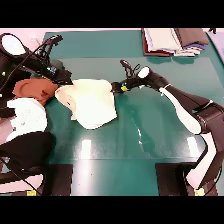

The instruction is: Fold the shirts.

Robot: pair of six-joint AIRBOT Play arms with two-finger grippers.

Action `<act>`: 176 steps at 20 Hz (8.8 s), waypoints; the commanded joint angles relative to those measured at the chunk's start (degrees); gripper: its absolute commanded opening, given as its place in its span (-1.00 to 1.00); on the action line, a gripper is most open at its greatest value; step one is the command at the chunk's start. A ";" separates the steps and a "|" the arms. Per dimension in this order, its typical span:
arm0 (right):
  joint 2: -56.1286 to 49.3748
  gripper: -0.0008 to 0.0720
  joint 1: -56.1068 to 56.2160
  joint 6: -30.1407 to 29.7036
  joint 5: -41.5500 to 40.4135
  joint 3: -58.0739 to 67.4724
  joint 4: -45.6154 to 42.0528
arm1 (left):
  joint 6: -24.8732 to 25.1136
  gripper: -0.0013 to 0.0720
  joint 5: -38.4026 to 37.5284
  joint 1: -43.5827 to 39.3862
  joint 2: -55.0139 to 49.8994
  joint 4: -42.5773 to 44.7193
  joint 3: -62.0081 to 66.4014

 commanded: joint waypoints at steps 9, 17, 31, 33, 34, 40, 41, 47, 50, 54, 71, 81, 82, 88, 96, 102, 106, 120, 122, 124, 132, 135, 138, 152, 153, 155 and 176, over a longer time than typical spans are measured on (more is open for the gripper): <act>38.77 -0.93 -5.64 -2.45 16.17 19.87 -16.94 | -0.94 -0.89 0.81 0.04 17.31 -2.49 30.25; 56.83 -0.93 -2.64 12.31 25.49 19.85 -37.83 | -0.87 -0.89 4.57 0.04 20.31 -9.05 27.08; 31.04 -0.56 3.56 14.36 23.08 -9.05 -37.24 | 1.31 -0.89 -3.43 0.07 -4.52 -1.16 1.99; 30.82 0.10 1.90 14.43 19.43 -10.27 -37.24 | 1.29 -0.89 -1.16 0.07 -6.12 -0.48 1.99; 30.82 0.09 0.85 14.43 19.19 -9.94 -37.29 | 1.25 -0.89 -0.26 0.07 -6.27 0.28 1.99; 38.12 0.10 -10.43 13.40 22.49 -15.93 -37.24 | 1.22 -0.89 -2.08 0.07 -6.08 6.01 2.14; 39.50 0.10 -12.66 12.39 23.37 -19.26 -37.20 | 1.07 -0.89 -1.88 0.07 -6.08 6.01 2.14; 37.00 0.43 -24.50 10.82 21.00 -35.30 -28.13 | 0.87 -0.89 -0.92 0.04 -6.08 5.60 2.14; 32.15 0.43 -24.87 10.64 18.38 -37.51 -24.06 | 0.59 -0.89 -0.92 0.04 -6.08 5.51 2.14; 27.54 0.39 -21.16 10.56 15.63 -35.89 -22.18 | 0.59 -0.89 -0.92 0.07 -6.08 5.35 2.14; 57.53 -0.93 -23.76 8.94 22.08 -11.08 -34.47 | -0.50 -0.89 -2.93 0.07 13.73 7.74 24.79; 66.18 -0.93 -31.28 10.64 33.22 7.13 -34.23 | -0.46 -0.90 -1.97 0.07 26.32 7.48 27.54; 64.65 -0.93 -31.19 11.13 35.12 6.78 -34.21 | -0.46 -0.90 -2.21 0.07 25.05 7.02 25.09; 50.84 -0.93 -22.73 12.79 38.47 -9.60 -34.51 | 2.82 -0.89 -5.86 0.04 10.51 1.46 3.23; 31.65 0.18 -23.89 13.00 26.16 -13.66 -34.23 | 3.67 -0.05 11.43 0.07 -8.44 4.42 -0.96; 36.48 0.25 -28.11 11.78 31.10 -13.53 -33.81 | -4.35 0.64 1.66 5.46 -2.73 6.27 0.02; 45.70 0.19 -27.45 10.78 27.98 -24.37 -31.01 | -4.63 0.65 5.42 5.95 6.86 3.52 -21.14; 52.50 0.19 -27.26 11.50 22.80 -33.31 -23.67 | 0.85 0.64 32.79 0.57 9.90 -15.91 -47.19; 52.50 0.19 -27.26 11.54 23.47 -33.31 -23.69 | 0.59 0.64 33.38 -2.03 8.68 -15.85 -47.19; 52.50 0.19 -27.26 11.54 23.87 -33.31 -23.69 | 0.61 0.50 31.80 -2.49 6.95 -15.98 -47.17; 52.48 0.19 -33.38 10.84 27.12 -33.35 -24.33 | 1.09 -0.89 17.49 3.65 6.71 -9.86 -33.79; 52.48 0.21 -41.79 9.70 28.68 -36.04 -24.26 | 2.49 -0.89 13.44 6.10 6.71 -9.75 -28.04; 51.19 0.29 -51.95 7.78 27.41 -44.83 -23.71 | 2.51 -0.89 12.33 6.08 6.71 -9.18 -26.03; 32.87 -0.03 -47.32 -1.75 8.66 -50.71 -4.44 | 1.86 -0.89 13.20 6.08 6.71 -9.16 -26.05; 33.22 -0.24 -45.90 -1.75 7.15 -49.88 -4.59 | 1.90 -0.89 13.16 6.08 6.71 -9.14 -26.05; 34.58 -0.85 -43.82 -2.56 5.64 -48.57 -4.85 | 1.90 -0.89 12.11 6.08 6.73 -8.63 -25.46; 63.25 -0.93 -42.14 7.19 26.60 22.18 -21.35 | -8.44 -0.90 15.74 6.08 29.31 2.56 37.68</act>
